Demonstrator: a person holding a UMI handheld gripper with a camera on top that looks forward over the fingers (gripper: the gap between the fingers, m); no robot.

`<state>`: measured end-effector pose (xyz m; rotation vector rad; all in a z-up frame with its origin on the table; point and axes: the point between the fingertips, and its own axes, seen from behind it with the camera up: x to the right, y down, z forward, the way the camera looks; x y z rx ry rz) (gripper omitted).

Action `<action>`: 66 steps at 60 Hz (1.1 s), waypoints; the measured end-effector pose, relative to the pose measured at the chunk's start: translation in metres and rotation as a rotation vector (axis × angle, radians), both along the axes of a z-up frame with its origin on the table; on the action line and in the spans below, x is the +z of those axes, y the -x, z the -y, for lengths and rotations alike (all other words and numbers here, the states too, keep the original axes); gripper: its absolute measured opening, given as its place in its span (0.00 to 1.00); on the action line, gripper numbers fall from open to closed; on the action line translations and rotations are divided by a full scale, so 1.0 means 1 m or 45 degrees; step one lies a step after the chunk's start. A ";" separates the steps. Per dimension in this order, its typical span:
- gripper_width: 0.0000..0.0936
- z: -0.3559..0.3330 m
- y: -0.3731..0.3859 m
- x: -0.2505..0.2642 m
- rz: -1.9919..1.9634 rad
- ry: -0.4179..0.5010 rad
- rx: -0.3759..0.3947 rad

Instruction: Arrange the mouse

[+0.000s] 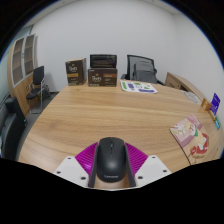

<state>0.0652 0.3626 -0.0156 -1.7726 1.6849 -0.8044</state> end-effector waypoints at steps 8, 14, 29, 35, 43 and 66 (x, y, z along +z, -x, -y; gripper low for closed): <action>0.39 -0.002 0.003 -0.001 -0.052 -0.029 -0.003; 0.32 -0.001 0.003 0.000 -0.062 -0.042 0.002; 0.30 0.001 -0.003 0.090 0.082 -0.074 0.075; 0.30 0.048 -0.024 0.146 0.154 -0.089 0.010; 0.30 0.160 -0.050 0.194 0.229 -0.017 -0.144; 0.29 0.358 -0.033 0.065 0.019 -0.016 -0.417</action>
